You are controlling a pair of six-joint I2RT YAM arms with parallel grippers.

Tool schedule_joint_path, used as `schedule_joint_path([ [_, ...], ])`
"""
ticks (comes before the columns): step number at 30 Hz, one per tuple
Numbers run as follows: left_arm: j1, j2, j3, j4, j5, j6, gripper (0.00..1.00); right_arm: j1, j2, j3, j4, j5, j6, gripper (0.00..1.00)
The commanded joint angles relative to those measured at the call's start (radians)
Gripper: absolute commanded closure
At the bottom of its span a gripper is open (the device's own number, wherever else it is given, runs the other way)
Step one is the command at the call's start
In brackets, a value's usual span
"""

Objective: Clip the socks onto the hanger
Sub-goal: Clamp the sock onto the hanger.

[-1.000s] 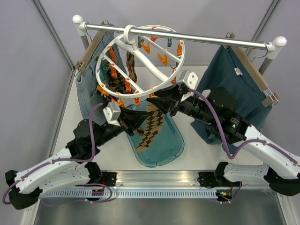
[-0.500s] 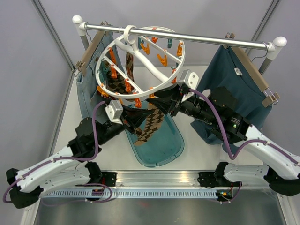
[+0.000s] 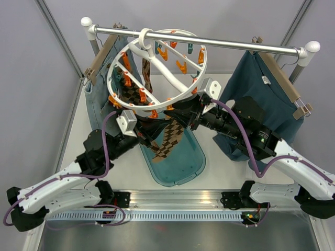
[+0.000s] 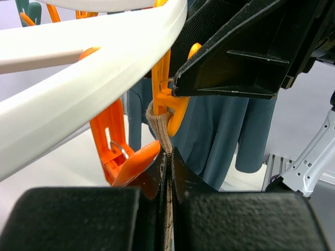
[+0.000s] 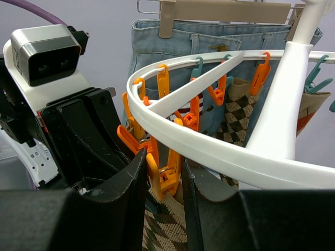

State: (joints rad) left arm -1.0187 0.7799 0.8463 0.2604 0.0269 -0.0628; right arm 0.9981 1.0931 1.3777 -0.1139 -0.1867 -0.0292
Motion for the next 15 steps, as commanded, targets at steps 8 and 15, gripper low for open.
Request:
schedule_joint_path([
  [8, -0.001, 0.004, 0.053, 0.053, -0.012, 0.037, 0.98, 0.005, 0.007, 0.037, -0.021, -0.066, 0.006, 1.00],
  [15, 0.000, 0.005, 0.054, 0.059, -0.016, 0.035, 0.98, 0.005, 0.007, 0.037, -0.021, -0.068, 0.011, 0.97],
])
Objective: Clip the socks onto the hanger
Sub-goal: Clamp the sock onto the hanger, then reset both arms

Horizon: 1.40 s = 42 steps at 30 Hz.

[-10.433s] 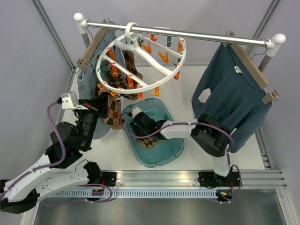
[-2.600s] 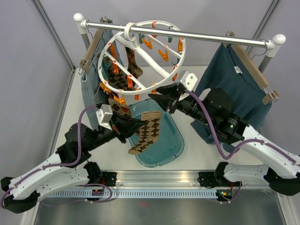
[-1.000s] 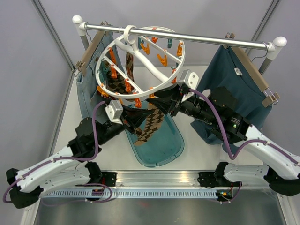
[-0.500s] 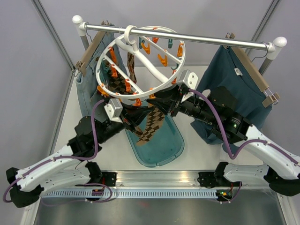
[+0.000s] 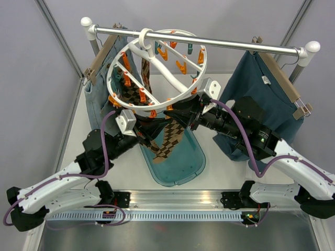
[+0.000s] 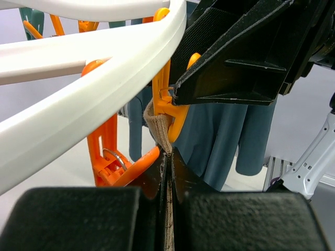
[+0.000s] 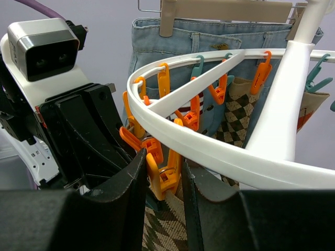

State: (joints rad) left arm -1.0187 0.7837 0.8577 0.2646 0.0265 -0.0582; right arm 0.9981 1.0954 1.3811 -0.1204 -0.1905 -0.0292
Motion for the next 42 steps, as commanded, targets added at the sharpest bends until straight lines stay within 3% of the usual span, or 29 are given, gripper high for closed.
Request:
schedule_joint_path([
  [1, 0.000, 0.003, 0.043, 0.053, -0.016, 0.029, 0.98, 0.005, 0.004, 0.032, -0.018, -0.063, 0.014, 0.93],
  [8, -0.001, 0.006, 0.043, 0.056, -0.016, 0.024, 0.98, 0.005, -0.009, 0.024, -0.012, -0.061, 0.022, 0.55],
  [11, 0.000, 0.006, 0.043, 0.056, -0.016, 0.023, 0.98, 0.005, -0.019, 0.021, -0.009, -0.053, 0.026, 0.46],
  [21, 0.000, 0.008, 0.047, 0.038, -0.016, 0.009, 0.98, 0.005, -0.037, 0.019, -0.019, 0.022, 0.061, 0.35],
  [22, -0.001, 0.005, 0.050, 0.016, -0.022, 0.006, 0.96, 0.005, -0.042, 0.019, -0.024, 0.031, 0.071, 0.22],
  [23, 0.000, 0.002, 0.052, 0.006, -0.022, 0.001, 0.85, 0.005, -0.052, 0.018, -0.030, 0.058, 0.086, 0.16],
  [25, 0.000, -0.007, 0.050, -0.020, -0.046, -0.009, 0.73, 0.005, -0.066, 0.010, -0.035, 0.074, 0.106, 0.13],
  [26, 0.000, -0.014, 0.050, -0.031, -0.048, -0.012, 0.61, 0.005, -0.083, -0.003, -0.033, 0.079, 0.113, 0.03],
  [29, -0.001, -0.038, 0.044, -0.080, -0.056, -0.031, 0.47, 0.007, -0.126, -0.036, -0.038, 0.120, 0.150, 0.02],
  [35, -0.001, -0.127, 0.032, -0.203, -0.031, -0.084, 0.35, 0.005, -0.229, -0.138, -0.057, 0.278, 0.253, 0.02],
  [37, 0.000, -0.161, 0.027, -0.240, -0.002, -0.107, 0.17, 0.005, -0.256, -0.174, -0.093, 0.330, 0.298, 0.02],
  [42, 0.000, -0.290, -0.019, -0.326, 0.043, -0.169, 0.09, 0.007, -0.316, -0.292, -0.130, 0.453, 0.394, 0.02],
])
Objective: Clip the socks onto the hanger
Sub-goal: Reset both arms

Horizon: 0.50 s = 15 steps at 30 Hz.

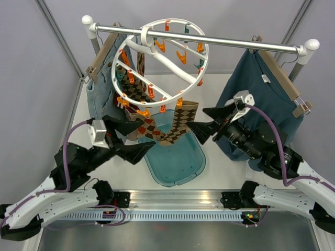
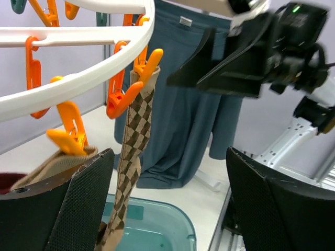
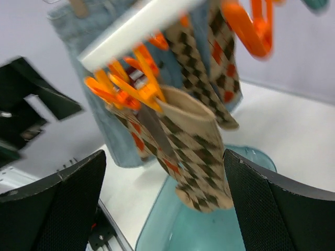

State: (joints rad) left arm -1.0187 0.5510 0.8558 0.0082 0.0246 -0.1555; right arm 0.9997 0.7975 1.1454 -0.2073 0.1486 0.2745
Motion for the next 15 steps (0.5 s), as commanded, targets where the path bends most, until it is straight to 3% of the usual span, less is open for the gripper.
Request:
schedule_joint_path([
  [1, 0.000, -0.069, -0.023, -0.080, 0.043, -0.081, 0.08, 0.004, -0.036, -0.096, -0.056, 0.168, 0.113, 0.02],
  [4, 0.000, -0.121, -0.027, -0.151, 0.037, -0.099, 0.03, 0.004, -0.061, -0.157, -0.087, 0.233, 0.140, 0.02],
  [15, 0.000, -0.263, -0.063, -0.338, -0.118, -0.151, 0.02, 0.004, -0.161, -0.332, -0.095, 0.269, 0.177, 0.02],
])
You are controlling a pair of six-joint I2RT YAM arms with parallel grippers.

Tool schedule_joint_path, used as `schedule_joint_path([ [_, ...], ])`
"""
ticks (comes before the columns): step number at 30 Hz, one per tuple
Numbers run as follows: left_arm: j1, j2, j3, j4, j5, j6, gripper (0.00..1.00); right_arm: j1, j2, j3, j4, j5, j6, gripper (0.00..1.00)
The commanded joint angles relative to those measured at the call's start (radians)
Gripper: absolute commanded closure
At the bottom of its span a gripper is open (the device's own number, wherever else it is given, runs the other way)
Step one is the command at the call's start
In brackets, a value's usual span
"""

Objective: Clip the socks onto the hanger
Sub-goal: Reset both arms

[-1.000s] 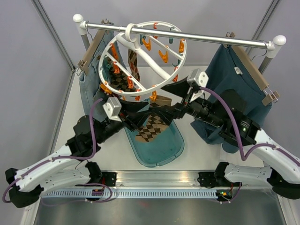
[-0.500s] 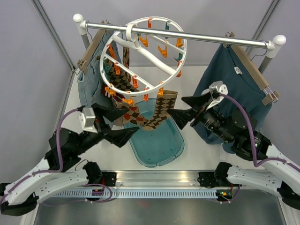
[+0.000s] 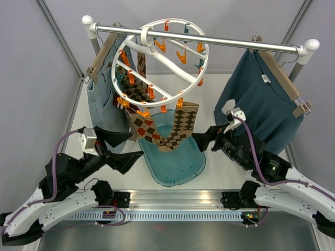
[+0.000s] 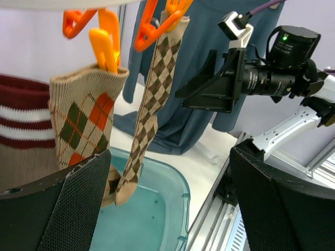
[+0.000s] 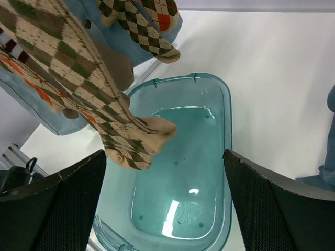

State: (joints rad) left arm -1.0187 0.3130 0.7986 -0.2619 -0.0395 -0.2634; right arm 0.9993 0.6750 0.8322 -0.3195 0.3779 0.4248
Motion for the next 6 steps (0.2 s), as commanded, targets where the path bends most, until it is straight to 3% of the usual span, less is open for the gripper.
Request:
schedule_joint_path([
  [1, 0.000, -0.038, -0.007, -0.085, -0.060, -0.049, 0.02, 0.004, -0.041, -0.022, 0.019, 0.039, 0.025, 0.02],
  [6, 0.000, -0.058, -0.010, -0.102, -0.071, -0.054, 0.02, 0.004, -0.049, -0.021, 0.004, 0.064, 0.016, 0.02],
])
